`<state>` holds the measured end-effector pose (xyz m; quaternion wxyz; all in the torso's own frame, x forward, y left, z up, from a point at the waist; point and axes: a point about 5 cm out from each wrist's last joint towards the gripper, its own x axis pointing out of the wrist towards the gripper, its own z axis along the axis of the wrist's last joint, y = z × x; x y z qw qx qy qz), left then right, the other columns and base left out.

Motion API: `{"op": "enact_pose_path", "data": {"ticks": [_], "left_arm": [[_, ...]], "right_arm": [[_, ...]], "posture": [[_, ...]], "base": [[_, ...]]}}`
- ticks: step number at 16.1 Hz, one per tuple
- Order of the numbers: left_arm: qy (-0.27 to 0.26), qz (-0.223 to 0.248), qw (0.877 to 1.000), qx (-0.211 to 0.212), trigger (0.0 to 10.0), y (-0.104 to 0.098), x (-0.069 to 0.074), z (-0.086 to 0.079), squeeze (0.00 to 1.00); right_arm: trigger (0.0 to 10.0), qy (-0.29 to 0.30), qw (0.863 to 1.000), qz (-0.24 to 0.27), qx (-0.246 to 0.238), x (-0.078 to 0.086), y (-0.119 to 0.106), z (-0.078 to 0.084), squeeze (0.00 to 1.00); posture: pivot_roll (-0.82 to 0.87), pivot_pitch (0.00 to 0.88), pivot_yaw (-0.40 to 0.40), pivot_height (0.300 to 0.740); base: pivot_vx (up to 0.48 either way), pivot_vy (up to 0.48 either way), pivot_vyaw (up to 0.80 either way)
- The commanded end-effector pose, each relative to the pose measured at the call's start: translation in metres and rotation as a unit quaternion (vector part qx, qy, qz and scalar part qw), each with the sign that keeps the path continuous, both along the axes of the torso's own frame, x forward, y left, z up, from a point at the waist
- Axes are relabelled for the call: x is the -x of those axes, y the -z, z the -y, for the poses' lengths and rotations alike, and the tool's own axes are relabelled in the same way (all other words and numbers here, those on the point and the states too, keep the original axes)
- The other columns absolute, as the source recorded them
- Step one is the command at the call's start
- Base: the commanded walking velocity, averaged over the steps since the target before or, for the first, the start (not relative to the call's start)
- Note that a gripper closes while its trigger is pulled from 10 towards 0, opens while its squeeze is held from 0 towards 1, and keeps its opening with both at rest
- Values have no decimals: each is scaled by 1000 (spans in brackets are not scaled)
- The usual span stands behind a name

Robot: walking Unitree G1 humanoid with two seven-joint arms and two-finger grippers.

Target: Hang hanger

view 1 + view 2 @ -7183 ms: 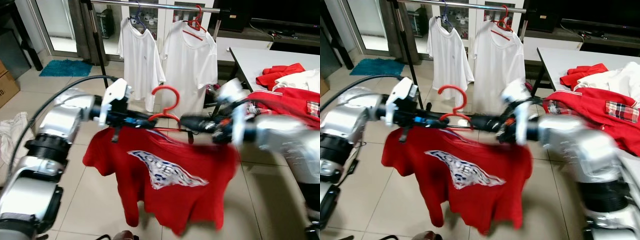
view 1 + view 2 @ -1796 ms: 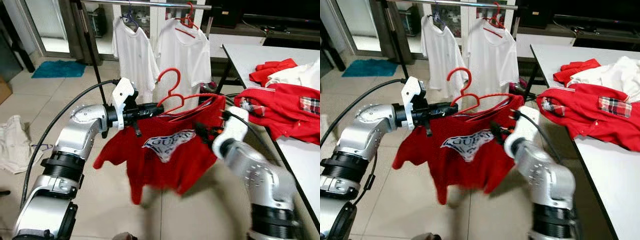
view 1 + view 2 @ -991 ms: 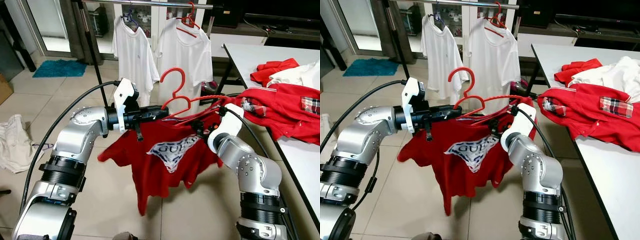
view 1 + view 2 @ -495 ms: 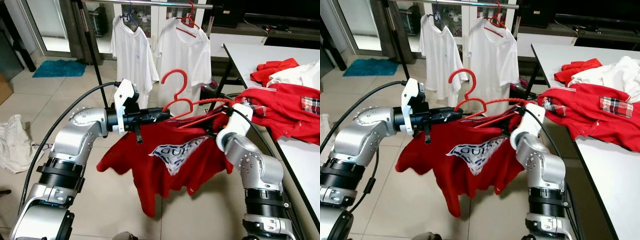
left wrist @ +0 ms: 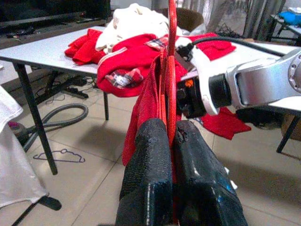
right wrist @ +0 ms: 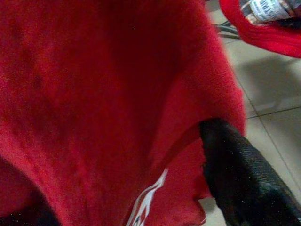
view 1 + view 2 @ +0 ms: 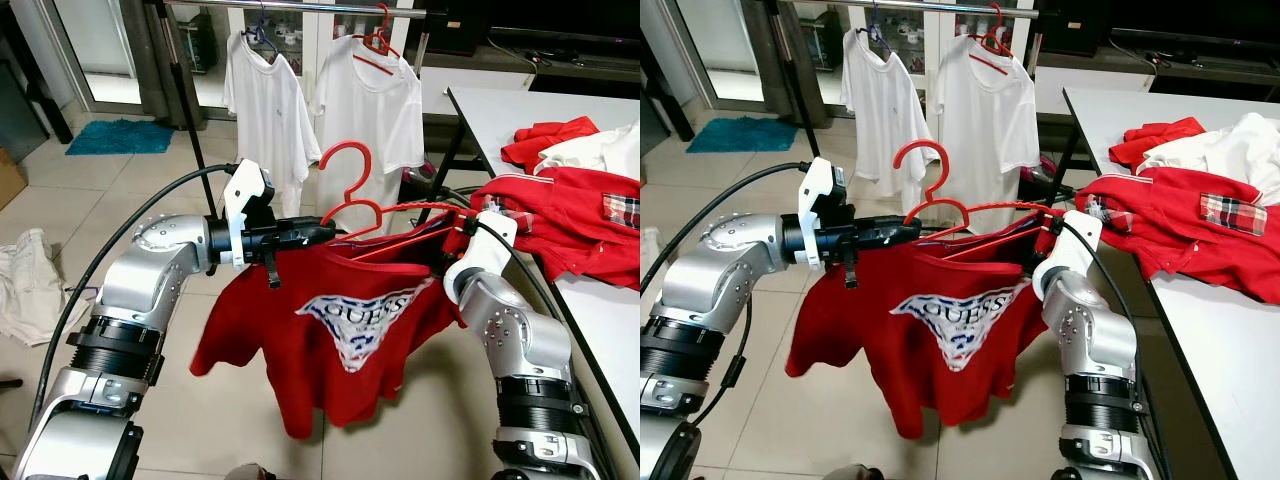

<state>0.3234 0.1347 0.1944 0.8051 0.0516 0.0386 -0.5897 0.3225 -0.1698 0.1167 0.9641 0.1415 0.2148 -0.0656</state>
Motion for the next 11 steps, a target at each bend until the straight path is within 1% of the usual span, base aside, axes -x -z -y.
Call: {"op": "enact_pose_path", "data": {"ticks": [1, 2, 10, 11], "left_arm": [[4, 17, 1000, -9, 0, -4, 1, -1, 0], [3, 18, 1000, -22, 0, -1, 1, -3, 0], [-4, 18, 999, -45, 0, 5, 3, -8, 0], [-9, 20, 997, -69, 0, 10, 3, -12, 0]], "right_arm": [[0, 6, 1000, 0, 11, 1, 2, 5, 0], [0, 8, 1000, 1, 11, 2, 3, 7, 0], [0, 6, 1000, 10, 16, 1, 2, 11, 0], [0, 5, 1000, 12, 17, 1, 2, 13, 0]], "posture": [[25, 0, 4, 740], [25, 0, 2, 740], [24, 0, 0, 740], [26, 0, -2, 740]], "base": [[0, 0, 0], [0, 0, 0], [0, 0, 0], [0, 0, 0]]}}
